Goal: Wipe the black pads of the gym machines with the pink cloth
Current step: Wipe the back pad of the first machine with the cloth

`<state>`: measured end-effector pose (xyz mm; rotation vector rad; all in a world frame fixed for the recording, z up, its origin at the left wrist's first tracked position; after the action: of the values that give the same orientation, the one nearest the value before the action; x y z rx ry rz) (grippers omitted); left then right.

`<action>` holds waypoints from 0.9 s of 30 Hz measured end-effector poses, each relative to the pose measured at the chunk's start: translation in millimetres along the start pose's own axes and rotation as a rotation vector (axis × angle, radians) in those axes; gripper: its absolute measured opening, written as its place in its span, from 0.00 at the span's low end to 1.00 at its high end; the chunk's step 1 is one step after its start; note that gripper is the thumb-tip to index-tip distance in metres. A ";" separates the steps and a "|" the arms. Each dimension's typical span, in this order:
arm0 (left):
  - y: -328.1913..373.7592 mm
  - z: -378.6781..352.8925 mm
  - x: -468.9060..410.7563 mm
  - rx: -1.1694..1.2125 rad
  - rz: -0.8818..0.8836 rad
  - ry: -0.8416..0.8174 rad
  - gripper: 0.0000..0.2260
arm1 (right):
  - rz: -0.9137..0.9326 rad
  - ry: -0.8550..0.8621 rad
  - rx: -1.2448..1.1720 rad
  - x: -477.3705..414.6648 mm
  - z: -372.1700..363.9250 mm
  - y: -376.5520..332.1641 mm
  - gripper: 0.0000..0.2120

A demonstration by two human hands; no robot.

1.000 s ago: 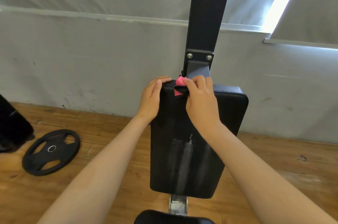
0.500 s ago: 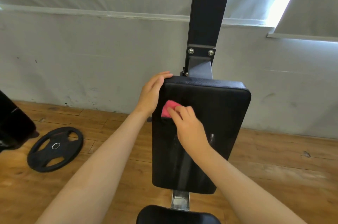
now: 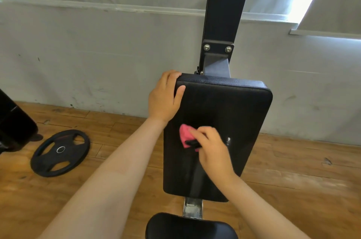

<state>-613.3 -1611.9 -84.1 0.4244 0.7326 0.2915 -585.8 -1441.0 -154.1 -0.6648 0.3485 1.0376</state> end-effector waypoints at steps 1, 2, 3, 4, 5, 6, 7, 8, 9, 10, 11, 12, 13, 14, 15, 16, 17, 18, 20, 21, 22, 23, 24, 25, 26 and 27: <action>-0.9 -0.6 -1.0 -0.003 -0.005 0.016 0.21 | -0.006 0.089 -0.026 -7.8 22.2 -2.0 0.25; -1.7 -1.2 -1.8 -0.005 -0.011 0.027 0.21 | -0.012 0.183 -0.032 -16.6 44.1 -3.3 0.24; -2.0 -1.1 -2.1 -0.005 -0.014 0.032 0.21 | -0.018 0.265 -0.013 -26.5 62.7 -3.5 0.23; -2.1 -1.1 -1.9 -0.005 -0.014 0.035 0.21 | -0.028 0.320 0.029 -36.2 75.2 -2.5 0.23; -2.0 -0.7 -1.4 -0.006 -0.013 0.037 0.21 | -0.042 0.345 0.075 -45.4 80.9 -0.5 0.23; -1.5 -0.4 -1.0 -0.006 -0.012 0.040 0.21 | -0.059 0.343 0.115 -52.1 80.5 2.1 0.23; -0.9 0.0 -0.6 -0.007 -0.011 0.043 0.21 | -0.067 0.322 0.142 -56.4 75.6 4.4 0.23; -0.9 0.2 -0.6 -0.007 -0.011 0.044 0.21 | -0.056 0.297 0.163 -57.4 68.7 5.5 0.23; -0.9 0.3 -0.8 -0.008 -0.012 0.044 0.21 | -0.028 0.275 0.179 -54.9 60.0 6.4 0.22; -1.3 0.1 -1.1 -0.011 -0.013 0.044 0.21 | 0.005 0.252 0.185 -49.1 49.5 7.7 0.22; -1.5 0.0 -1.3 -0.014 -0.013 0.044 0.21 | 0.032 0.215 0.185 -40.7 36.8 10.1 0.23; -1.8 -0.2 -1.0 -0.016 -0.012 0.043 0.21 | 0.049 0.160 0.190 -29.7 22.2 12.9 0.24; -1.9 -0.6 -0.7 -0.017 -0.010 0.044 0.21 | 0.055 0.095 0.201 -16.9 7.2 15.9 0.25; -2.1 -1.0 -0.7 -0.018 -0.011 0.045 0.21 | 0.049 0.027 0.214 -3.4 -7.6 19.5 0.27; -2.1 -1.1 -1.0 -0.018 -0.011 0.046 0.21 | 0.032 -0.040 0.219 9.0 -21.0 23.1 0.29; -2.2 -1.0 -1.3 -0.018 -0.011 0.048 0.20 | 0.003 -0.098 0.213 18.9 -31.9 26.3 0.31; -2.3 -0.7 -1.6 -0.017 -0.009 0.050 0.20 | -0.029 -0.140 0.201 24.9 -39.4 28.7 0.32; -2.4 -0.4 -1.6 -0.015 -0.008 0.053 0.20 | -0.056 -0.158 0.190 27.6 -42.4 29.8 0.32; -2.4 -0.7 -1.2 -0.014 -0.008 0.057 0.20 | -0.076 -0.116 0.154 25.7 -34.9 27.0 0.30; -2.5 -1.1 -0.8 -0.013 -0.008 0.058 0.20 | -0.081 -0.063 0.112 23.4 -24.2 24.3 0.28; -2.7 -1.3 -0.6 -0.013 -0.008 0.060 0.20 | -0.091 0.008 0.064 20.0 -8.6 21.8 0.25; -3.1 -1.6 -0.7 -0.015 -0.008 0.062 0.20 | -0.098 0.094 0.030 14.9 10.5 19.7 0.24; -3.3 -1.7 -0.8 -0.018 -0.004 0.064 0.20 | -0.098 0.177 0.009 8.7 29.8 18.1 0.24; -3.5 -2.1 -0.9 -0.021 0.001 0.064 0.20 | -0.091 0.248 0.000 1.4 47.2 17.5 0.23; -3.4 -2.2 -0.8 -0.023 0.008 0.063 0.20 | -0.083 0.302 0.010 -6.0 60.2 18.6 0.23; -3.3 -2.1 -0.8 -0.024 0.013 0.063 0.20 | -0.080 0.332 0.034 -13.1 67.7 20.4 0.22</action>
<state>-615.0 -1614.6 -86.5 0.3984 0.7870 0.3268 -612.6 -1398.6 -102.6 -0.8155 0.6219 0.8427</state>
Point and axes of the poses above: each hand's wrist, its own x-axis away from the middle knuckle, its own z-axis out of the back of the hand, y = z × x, the point moved 8 cm from there along -x, towards the middle knuckle, and after that the axes turned 8 degrees about z, right-handed, at the moved point
